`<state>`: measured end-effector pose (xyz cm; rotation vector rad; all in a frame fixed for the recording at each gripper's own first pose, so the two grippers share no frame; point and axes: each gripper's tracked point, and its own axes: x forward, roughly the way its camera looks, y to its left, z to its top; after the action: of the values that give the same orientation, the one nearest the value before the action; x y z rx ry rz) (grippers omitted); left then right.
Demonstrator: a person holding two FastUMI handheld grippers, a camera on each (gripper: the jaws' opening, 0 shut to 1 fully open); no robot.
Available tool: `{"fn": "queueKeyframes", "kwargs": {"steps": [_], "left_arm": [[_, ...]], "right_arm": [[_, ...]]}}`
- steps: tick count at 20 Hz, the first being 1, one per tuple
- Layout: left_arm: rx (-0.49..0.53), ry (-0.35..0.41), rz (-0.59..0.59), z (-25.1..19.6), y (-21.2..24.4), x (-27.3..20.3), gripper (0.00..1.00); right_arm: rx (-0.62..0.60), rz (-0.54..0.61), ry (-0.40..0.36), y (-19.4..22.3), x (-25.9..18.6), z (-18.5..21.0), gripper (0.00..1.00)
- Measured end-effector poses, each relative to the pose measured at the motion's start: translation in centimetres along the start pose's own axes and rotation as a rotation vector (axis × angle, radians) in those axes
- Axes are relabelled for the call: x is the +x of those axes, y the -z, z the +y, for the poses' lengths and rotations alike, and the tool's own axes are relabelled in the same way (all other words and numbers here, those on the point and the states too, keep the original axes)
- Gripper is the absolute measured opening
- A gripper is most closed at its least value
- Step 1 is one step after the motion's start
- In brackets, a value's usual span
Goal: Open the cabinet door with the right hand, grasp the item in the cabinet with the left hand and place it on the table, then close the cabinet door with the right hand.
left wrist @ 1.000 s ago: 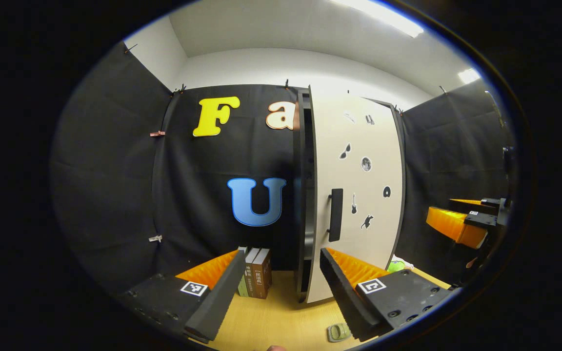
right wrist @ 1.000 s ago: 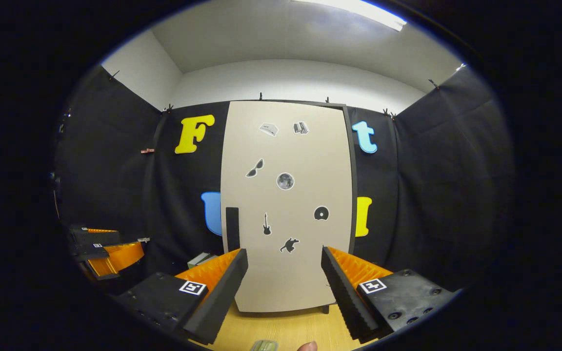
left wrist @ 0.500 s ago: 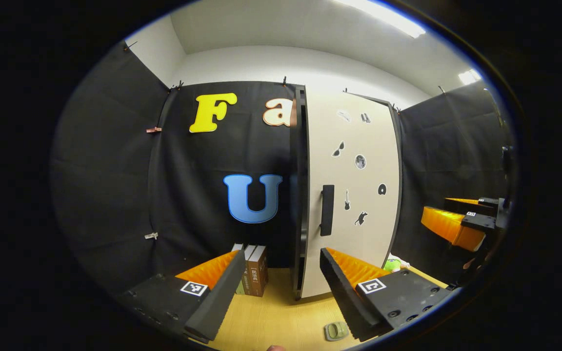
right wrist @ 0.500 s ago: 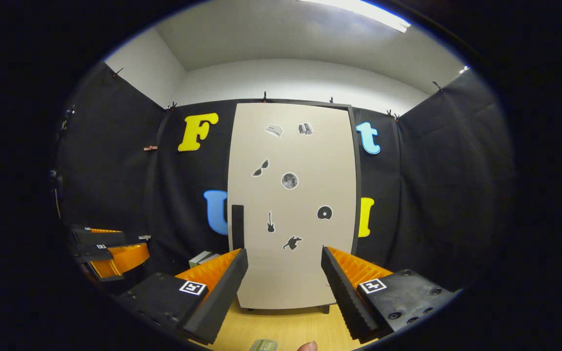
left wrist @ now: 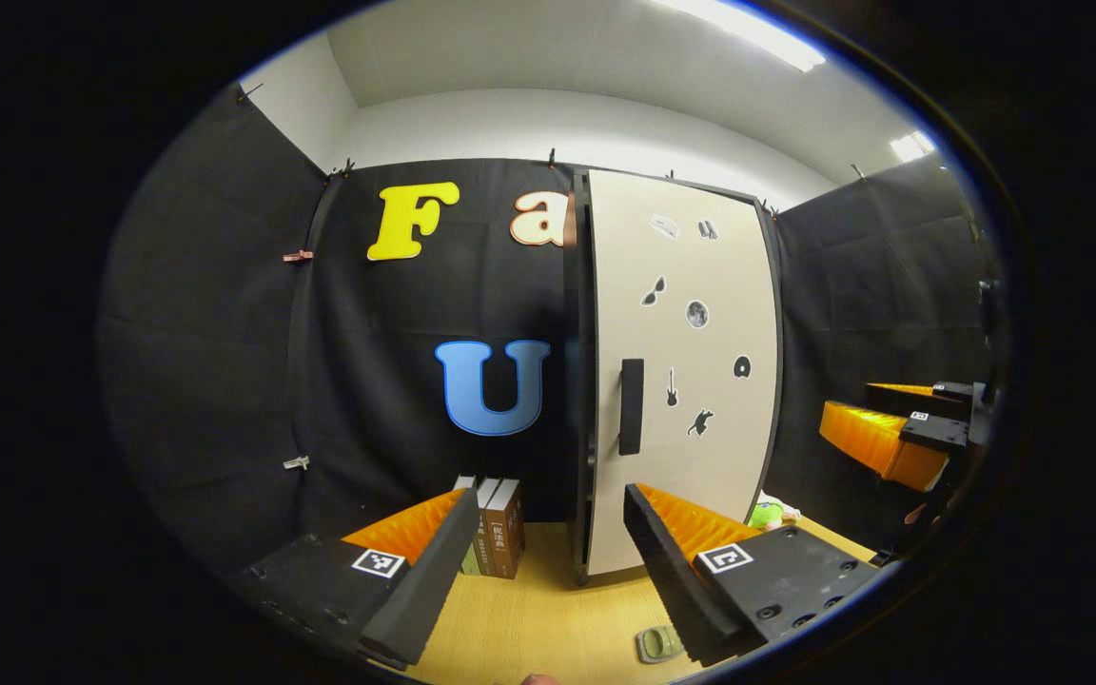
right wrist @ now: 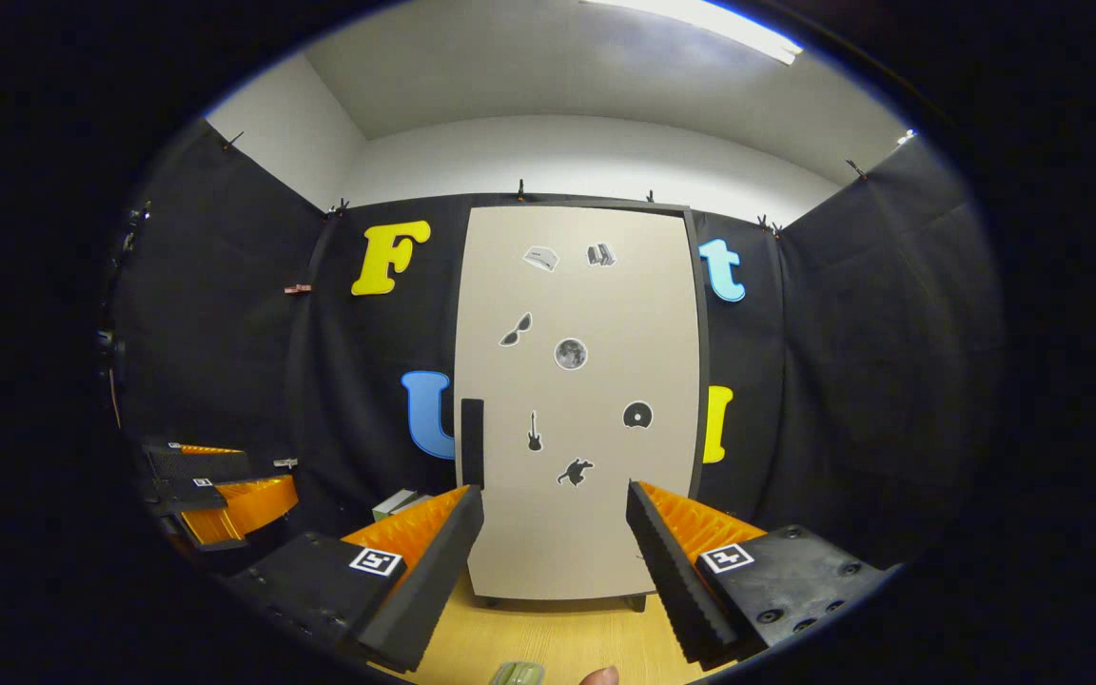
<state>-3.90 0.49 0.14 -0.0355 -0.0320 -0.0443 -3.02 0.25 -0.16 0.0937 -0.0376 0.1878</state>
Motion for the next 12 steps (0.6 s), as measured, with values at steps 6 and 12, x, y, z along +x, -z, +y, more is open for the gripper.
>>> {"fn": "queueKeyframes", "kwargs": {"steps": [6,12], "left_arm": [[-0.001,0.001,-0.005,-0.07,-0.06,-0.20,0.96],[0.002,0.004,-0.001,-0.27,0.13,-0.37,0.96]], "right_arm": [[-0.001,-0.007,0.000,-0.13,-0.15,-0.05,0.98],[-0.001,-0.008,0.001,-0.17,-0.38,0.01,0.98]]}}
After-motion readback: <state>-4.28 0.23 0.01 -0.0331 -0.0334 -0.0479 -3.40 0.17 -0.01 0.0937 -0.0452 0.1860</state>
